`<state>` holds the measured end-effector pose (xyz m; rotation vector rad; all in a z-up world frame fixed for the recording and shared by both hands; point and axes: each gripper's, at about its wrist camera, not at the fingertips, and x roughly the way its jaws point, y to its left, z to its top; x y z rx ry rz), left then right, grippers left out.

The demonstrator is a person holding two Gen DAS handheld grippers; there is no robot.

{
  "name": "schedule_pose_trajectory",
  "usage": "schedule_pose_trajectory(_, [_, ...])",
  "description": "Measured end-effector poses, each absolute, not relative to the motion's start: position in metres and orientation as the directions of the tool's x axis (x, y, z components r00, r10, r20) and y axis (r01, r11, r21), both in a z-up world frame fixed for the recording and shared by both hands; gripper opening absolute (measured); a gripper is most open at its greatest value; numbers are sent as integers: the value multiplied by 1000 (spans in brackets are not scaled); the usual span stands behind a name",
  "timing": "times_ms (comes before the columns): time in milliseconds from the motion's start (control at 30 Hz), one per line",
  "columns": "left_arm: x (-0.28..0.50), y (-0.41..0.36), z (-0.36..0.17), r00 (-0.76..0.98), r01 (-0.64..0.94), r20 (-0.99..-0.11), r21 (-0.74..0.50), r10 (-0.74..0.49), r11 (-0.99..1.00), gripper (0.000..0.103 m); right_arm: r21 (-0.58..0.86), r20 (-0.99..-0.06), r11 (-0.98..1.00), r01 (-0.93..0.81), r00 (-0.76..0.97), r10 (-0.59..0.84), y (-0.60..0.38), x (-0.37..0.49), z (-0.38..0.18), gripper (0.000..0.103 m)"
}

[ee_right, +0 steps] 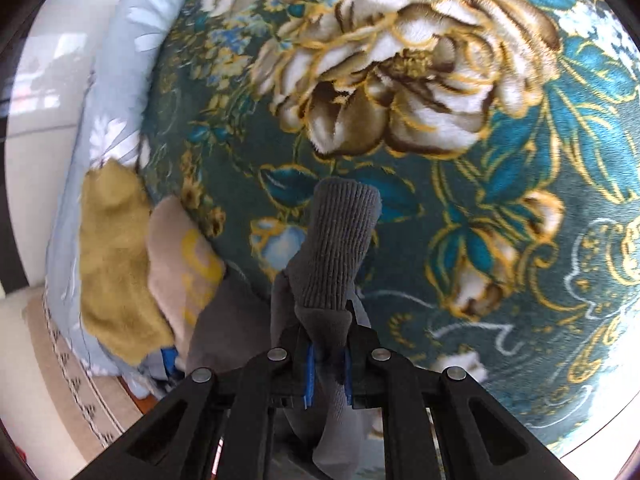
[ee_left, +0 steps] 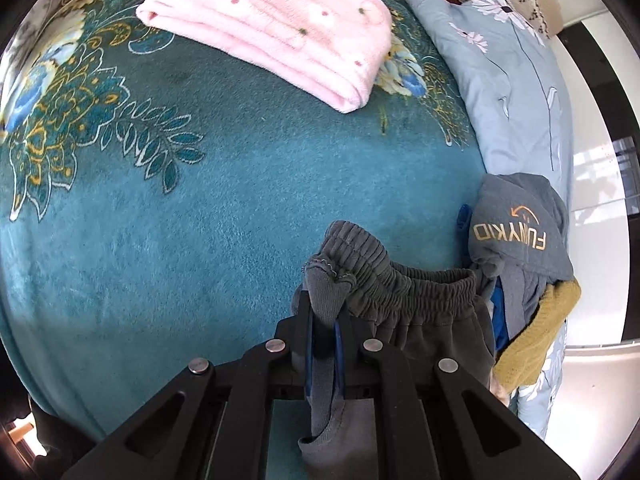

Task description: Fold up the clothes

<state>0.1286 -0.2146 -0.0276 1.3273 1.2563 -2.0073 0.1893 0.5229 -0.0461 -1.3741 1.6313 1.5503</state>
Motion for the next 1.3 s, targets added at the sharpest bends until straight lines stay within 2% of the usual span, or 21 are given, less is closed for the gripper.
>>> schedule_pose_trajectory(100, [132,-215,-29,-453,749,-883,-451,121,-485,9,414,-880,-138,-900,-357,-313,527,171,-49,12])
schedule_pose_trajectory(200, [131,-217,-31,-445,760,-888,-442,113,-476,9,435,-886,-258,-863,-360,-291,529,167,-30,11])
schedule_pose_trajectory(267, [130,-215,-31,-437,764,-893,-430,105,-482,9,436,-892,-311,-845,-358,-278,530,184,-18,11])
schedule_pose_trajectory(467, [127,-213,-27,-442,753,-891,-430,102,-499,9,453,-871,-295,-842,-346,-349,509,276,20,11])
schedule_pose_trajectory(567, [123,-210,-31,-412,760,-906,-400,96,-513,9,392,-884,-261,-882,-283,-372,510,276,-1,14])
schedule_pose_trajectory(733, [128,-217,-37,-418,776,-900,-426,127,-466,9,291,-891,-152,-945,-210,-401,518,249,-60,14])
schedule_pose_trajectory(1000, [125,-214,-38,-417,774,-901,-421,118,-473,9,366,-889,-139,-920,-301,-345,521,162,-60,16])
schedule_pose_trajectory(1033, [125,-214,-38,-418,774,-901,-421,118,-473,9,390,-878,-141,-910,-322,-355,519,156,-64,18])
schedule_pose_trajectory(1100, [125,-214,-39,-420,774,-900,-425,122,-471,9,445,-850,-146,-884,-365,-380,516,144,-73,37])
schedule_pose_trajectory(1133, [125,-214,-39,-420,774,-899,-426,124,-469,9,488,-829,-152,-859,-402,-388,512,139,-74,42])
schedule_pose_trajectory(1167, [124,-214,-40,-418,775,-900,-425,125,-467,9,523,-812,-163,-837,-430,-394,509,136,-74,54])
schedule_pose_trajectory(1200, [124,-215,-41,-416,777,-901,-424,126,-465,9,557,-795,-194,-807,-451,-405,505,132,-71,59])
schedule_pose_trajectory(1300, [123,-214,-42,-412,780,-902,-422,128,-463,9,622,-768,-301,-722,-490,-412,500,129,-53,59])
